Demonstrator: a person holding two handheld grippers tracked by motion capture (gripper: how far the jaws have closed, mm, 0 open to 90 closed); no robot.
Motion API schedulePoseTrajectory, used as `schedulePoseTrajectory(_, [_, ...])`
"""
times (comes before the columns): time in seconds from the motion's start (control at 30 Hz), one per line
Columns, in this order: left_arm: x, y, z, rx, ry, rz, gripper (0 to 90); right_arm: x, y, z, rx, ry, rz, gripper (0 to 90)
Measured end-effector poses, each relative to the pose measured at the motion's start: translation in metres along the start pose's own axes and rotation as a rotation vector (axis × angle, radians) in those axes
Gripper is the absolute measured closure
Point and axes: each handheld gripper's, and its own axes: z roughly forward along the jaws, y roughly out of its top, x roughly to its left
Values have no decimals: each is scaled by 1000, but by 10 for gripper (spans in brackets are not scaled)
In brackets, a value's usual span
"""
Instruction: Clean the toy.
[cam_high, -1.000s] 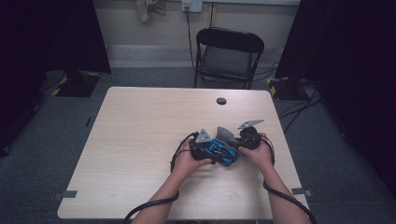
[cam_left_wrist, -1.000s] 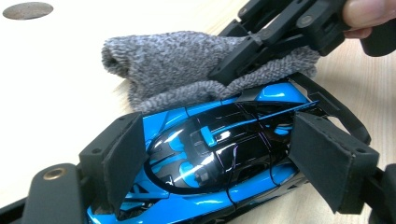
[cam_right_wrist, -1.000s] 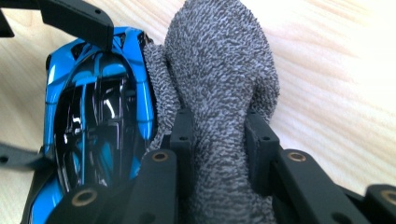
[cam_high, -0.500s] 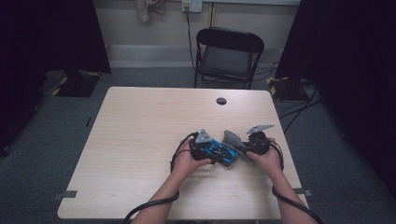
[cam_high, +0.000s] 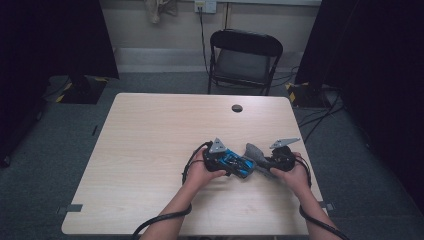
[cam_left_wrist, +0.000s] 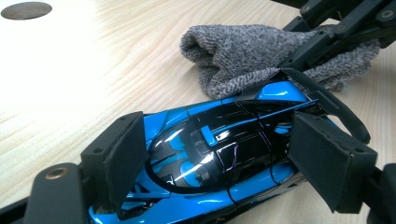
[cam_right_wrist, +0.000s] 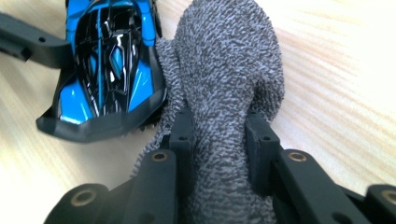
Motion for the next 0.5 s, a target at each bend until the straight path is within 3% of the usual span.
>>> schedulePoseTrajectory(0.27, [2, 0, 0, 5, 3, -10, 175, -4, -6, -14, 22, -19, 11, 694])
schedulePoseTrajectory(0.3, [3, -1, 0, 12, 3, -30, 157, -5, -7, -16, 19, -20, 12, 694])
schedulePoseTrajectory(0.5, [4, 6, 0, 57, 1, -23, 156, -15, -3, -33, -26, -36, 43, 693])
